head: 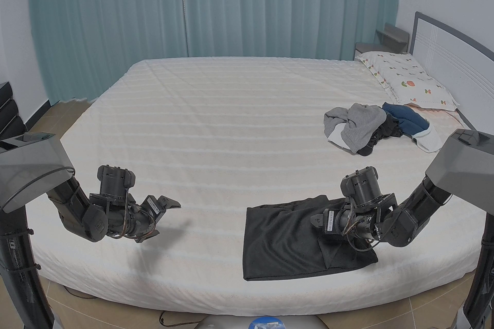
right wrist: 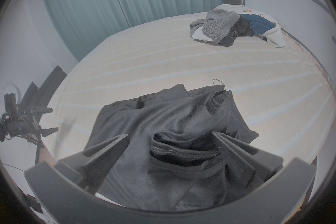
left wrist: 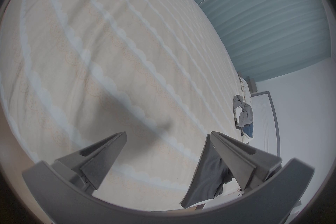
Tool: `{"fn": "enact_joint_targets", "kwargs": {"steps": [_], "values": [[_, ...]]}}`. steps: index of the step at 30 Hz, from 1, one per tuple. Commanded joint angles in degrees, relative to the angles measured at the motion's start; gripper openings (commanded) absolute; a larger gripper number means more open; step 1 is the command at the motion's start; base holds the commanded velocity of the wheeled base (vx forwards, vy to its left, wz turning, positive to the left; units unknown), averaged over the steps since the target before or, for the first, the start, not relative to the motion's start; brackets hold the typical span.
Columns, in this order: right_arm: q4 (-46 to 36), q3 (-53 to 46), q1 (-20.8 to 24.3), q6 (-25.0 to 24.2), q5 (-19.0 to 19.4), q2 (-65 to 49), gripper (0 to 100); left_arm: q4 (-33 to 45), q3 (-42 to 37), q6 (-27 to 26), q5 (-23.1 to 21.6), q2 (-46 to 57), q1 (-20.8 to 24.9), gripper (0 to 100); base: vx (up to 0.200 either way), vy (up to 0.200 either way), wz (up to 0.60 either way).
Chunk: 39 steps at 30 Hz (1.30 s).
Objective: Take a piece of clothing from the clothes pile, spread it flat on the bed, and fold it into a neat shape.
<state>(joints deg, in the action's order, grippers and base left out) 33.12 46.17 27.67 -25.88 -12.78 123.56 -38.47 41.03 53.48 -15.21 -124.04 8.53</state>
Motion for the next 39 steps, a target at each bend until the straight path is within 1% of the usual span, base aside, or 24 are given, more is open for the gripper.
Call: {"fn": "enact_joint_targets", "kwargs": {"steps": [1, 5, 11, 14, 17, 18, 22, 23, 25, 32, 33, 37, 39], "values": [[-0.87, -0.20, 0.01, 1.18, -1.02, 0.89, 0, -0.02, 0.01, 0.05, 0.01, -0.15, -0.01, 100, 0.000, 0.000, 0.00], [-1.31, -1.96, -0.69, 2.24, -3.22, -0.87, 0, -0.02, 0.01, 0.05, 0.01, -0.15, 0.08, 100, 0.000, 0.000, 0.00], [-1.13, -6.44, -2.71, 2.59, -3.04, -5.09, 0, -0.02, 0.01, 0.05, 0.01, -0.15, -0.01, 100, 0.000, 0.000, 0.00], [-0.43, -11.89, -5.26, 2.24, -2.34, -7.46, 0, -0.02, 0.10, 0.05, 0.10, -0.15, -0.01, 100, 0.000, 0.000, 0.00], [-0.34, -14.00, -6.32, 1.89, -2.08, -7.55, 0, -0.02, 0.01, 0.05, 0.10, -0.15, -0.01, 100, 0.000, 0.000, 0.00], [0.10, -16.20, -7.28, 1.80, -1.20, -7.99, 0, -0.02, 0.01, 0.05, 0.10, -0.15, -0.01, 100, 0.000, 0.000, 0.00], [3.97, -21.03, -9.66, 1.89, 1.61, -8.69, 0, -0.02, 0.01, 0.05, 0.10, -0.15, -0.01, 100, 0.000, 0.000, 0.00], [4.32, -21.29, -9.83, 1.89, 1.70, -8.60, 0, -0.02, 0.01, 0.05, 0.10, -0.15, -0.01, 100, 0.000, 0.000, 0.00], [7.84, -23.93, -11.24, 2.06, 2.05, -8.08, 0, -0.02, 0.01, 0.05, 0.10, -0.15, -0.01, 100, 0.000, 0.000, 0.00], [14.16, -28.41, -11.85, 2.15, 2.23, -4.56, 0, -0.02, 0.01, 0.05, 0.10, -0.15, -0.01, 100, 0.000, 0.000, 0.00], [14.95, -28.68, -11.85, 2.41, 2.23, -4.21, 100, -0.02, 0.01, 0.05, 0.10, -0.15, -0.01, 100, 0.000, 0.000, 0.00], [17.50, -29.82, -12.12, 2.50, 2.14, -3.51, 100, -0.02, 0.01, 0.05, 0.18, -0.15, -0.01, 100, 0.000, 0.000, 0.00], [18.12, -30.26, -13.26, 2.50, 2.23, -3.94, 100, -0.02, 0.01, 0.05, 0.18, -0.15, -0.01, 100, 0.000, 0.000, 0.00]]}}
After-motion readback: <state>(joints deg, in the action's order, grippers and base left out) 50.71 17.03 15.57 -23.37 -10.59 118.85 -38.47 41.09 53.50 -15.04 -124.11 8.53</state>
